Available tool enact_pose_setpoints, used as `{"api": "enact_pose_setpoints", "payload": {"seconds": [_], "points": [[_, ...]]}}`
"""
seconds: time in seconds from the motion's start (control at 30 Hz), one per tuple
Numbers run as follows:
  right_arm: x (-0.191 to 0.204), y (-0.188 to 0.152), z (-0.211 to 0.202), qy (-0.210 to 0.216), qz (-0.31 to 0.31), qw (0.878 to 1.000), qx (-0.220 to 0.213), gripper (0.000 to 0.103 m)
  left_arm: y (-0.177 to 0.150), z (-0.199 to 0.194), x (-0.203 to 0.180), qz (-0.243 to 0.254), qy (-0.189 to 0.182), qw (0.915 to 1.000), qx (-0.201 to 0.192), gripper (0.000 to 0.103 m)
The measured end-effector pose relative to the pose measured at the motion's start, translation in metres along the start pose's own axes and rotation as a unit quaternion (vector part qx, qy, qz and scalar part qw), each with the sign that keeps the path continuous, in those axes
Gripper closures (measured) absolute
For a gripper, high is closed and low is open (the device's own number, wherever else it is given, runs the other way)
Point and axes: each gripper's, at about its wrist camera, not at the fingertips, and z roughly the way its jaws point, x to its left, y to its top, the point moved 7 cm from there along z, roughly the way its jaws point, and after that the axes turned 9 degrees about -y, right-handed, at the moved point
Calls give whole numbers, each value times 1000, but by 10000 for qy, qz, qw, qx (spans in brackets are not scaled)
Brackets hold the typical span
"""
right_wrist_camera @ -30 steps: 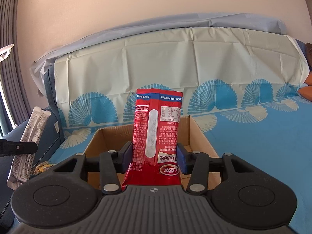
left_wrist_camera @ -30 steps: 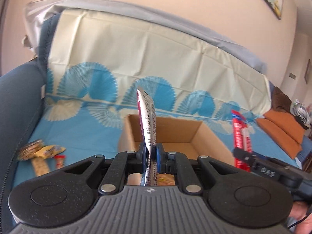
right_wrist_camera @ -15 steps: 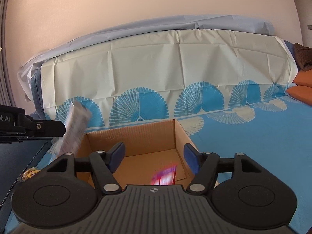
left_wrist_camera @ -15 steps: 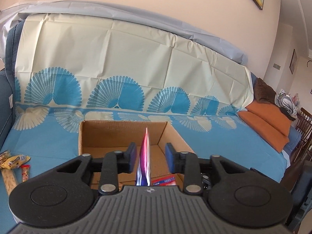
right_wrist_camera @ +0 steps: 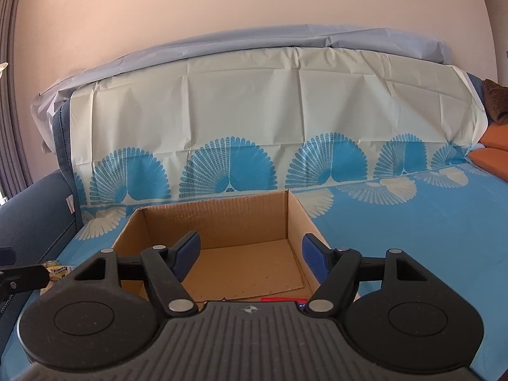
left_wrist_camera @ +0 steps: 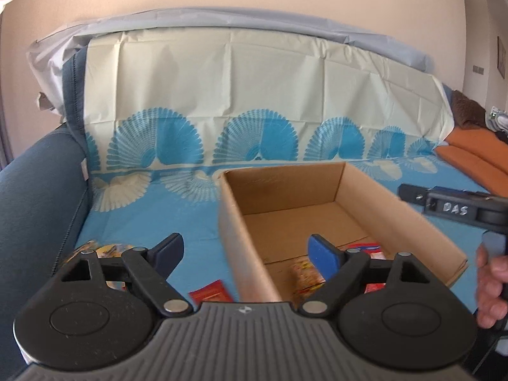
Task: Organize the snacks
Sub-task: 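Open both tools to drop the silver bar and red pack into the box, then lower the left tool onto the dark chocolate bar and close on it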
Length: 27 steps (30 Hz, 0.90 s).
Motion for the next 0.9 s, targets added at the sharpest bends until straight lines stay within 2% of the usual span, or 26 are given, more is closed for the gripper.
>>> {"api": "enact_pose_setpoints", "payload": {"seconds": [0.07,0.1,0.13,0.17,0.2,0.23,0.27,0.33,0.4,0.47,0.53,0.7,0.8,0.9], "points": [[2,-1,-1,-4,-65,10000,-4,31,-8,-4,32,-225,-62,9996,177,15],[2,-1,-1,-3,-81,10000,-7,31,-12,-6,47,-352,-150,9990,226,21],[3,-1,-1,-5,-87,10000,-7,31,-17,-8,63,-413,-151,9987,267,38],[3,-1,-2,-5,-87,10000,-5,31,-23,-8,77,-405,-37,9985,368,50],[3,-1,-2,-2,-86,10000,-4,31,-30,-7,92,-395,118,9979,498,78],[4,-1,-2,8,-88,10000,4,31,-40,-7,107,-425,234,9971,590,97],[6,-1,-2,18,-97,10000,12,31,-48,-7,120,-485,277,9964,644,100],[10,-3,-3,65,-127,9999,26,31,-68,-7,140,-593,240,9954,710,100],[17,-4,-5,173,-186,9997,42,41,-89,-6,156,-845,230,9924,867,100],[25,-6,-5,302,-265,9992,83,61,-89,-9,167,-1217,244,9894,755,100],[34,-9,-5,429,-316,9985,152,69,-90,-7,169,-1273,252,9881,820,100],[53,-10,-5,544,-422,9974,199,69,-92,3,156,-1001,31,9896,1037,96],[64,-11,-6,609,-455,9969,215,69,-93,7,155,-1078,-63,9883,1080,90],[79,-13,-8,710,-599,9955,190,69,-96,13,156,-1177,-106,9862,1162,88]]}}
